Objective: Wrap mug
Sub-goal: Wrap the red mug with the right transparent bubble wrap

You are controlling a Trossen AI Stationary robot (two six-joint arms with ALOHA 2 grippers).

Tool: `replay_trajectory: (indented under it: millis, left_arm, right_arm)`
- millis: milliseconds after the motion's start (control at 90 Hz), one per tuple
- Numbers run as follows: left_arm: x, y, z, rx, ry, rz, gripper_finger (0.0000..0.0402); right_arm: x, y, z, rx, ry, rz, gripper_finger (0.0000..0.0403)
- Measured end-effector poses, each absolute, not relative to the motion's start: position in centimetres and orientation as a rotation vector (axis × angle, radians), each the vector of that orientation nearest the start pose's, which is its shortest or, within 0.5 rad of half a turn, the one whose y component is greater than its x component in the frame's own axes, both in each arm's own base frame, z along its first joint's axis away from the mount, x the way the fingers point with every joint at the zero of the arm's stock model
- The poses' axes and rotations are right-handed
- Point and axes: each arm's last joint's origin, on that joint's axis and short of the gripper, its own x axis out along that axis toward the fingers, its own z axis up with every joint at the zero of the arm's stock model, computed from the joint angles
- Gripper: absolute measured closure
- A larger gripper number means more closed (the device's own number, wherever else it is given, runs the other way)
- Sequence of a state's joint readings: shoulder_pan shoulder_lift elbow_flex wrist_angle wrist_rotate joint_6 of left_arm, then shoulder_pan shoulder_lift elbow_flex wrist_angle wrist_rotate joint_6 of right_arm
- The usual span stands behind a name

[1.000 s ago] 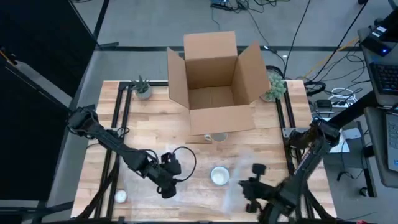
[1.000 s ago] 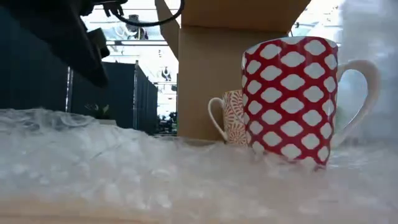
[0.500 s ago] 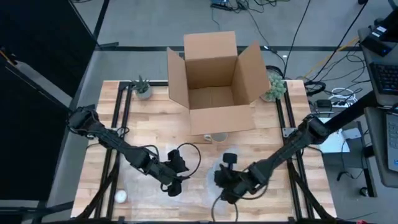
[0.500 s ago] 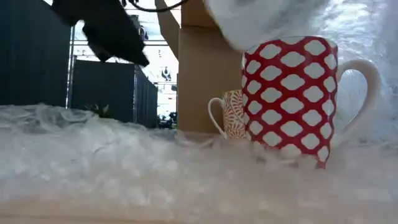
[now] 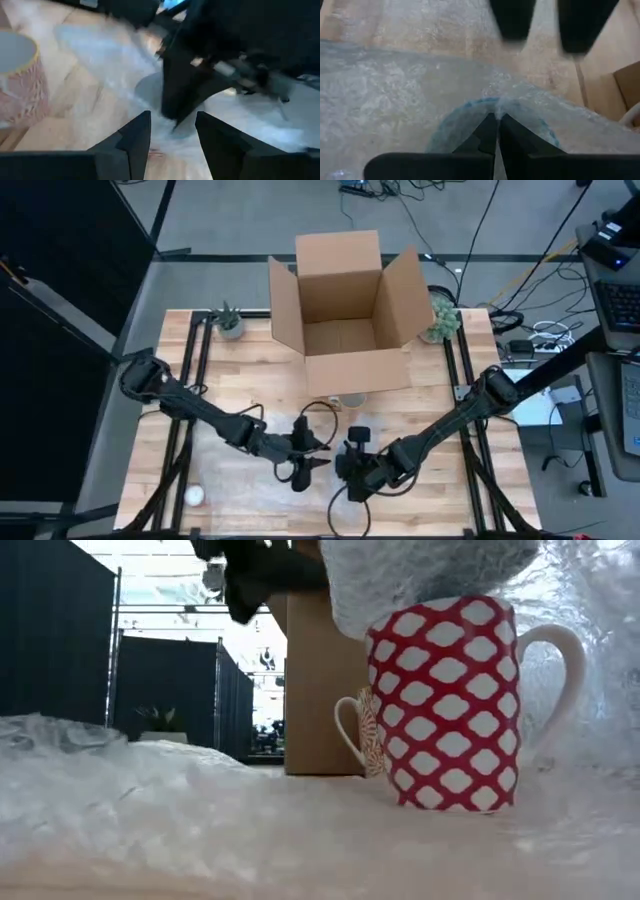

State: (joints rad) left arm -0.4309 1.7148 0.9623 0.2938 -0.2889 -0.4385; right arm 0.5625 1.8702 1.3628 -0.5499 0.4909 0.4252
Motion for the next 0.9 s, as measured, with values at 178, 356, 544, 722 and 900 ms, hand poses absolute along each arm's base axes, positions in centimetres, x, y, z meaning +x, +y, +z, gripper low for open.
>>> replay_trajectory:
  millis: [178,356,544,722,900]
  left_arm:
    - [34.8,-14.6,17.3,-0.282,0.426,-0.042,0.0251]
    - [35.4,-14.9,16.2,-0.296,0.393,-0.049,0.0251]
    - [35.5,-15.0,16.0,-0.294,0.396,-0.047,0.0251]
    - [35.5,-15.0,16.0,-0.293,0.395,-0.045,0.0251]
    - [35.5,-15.0,16.0,-0.293,0.395,-0.045,0.0251]
  right_arm:
    - [33.5,19.5,20.8,-0.108,0.895,-0.14,0.0403]
    - [33.3,19.6,21.1,-0.044,0.93,-0.07,0.04]
    - [32.6,19.3,23.4,0.067,0.894,-0.057,0.0367]
    - [31.3,18.7,26.6,0.166,0.842,-0.018,0.0322]
    - [30.0,18.0,28.4,0.21,0.84,-0.029,0.0283]
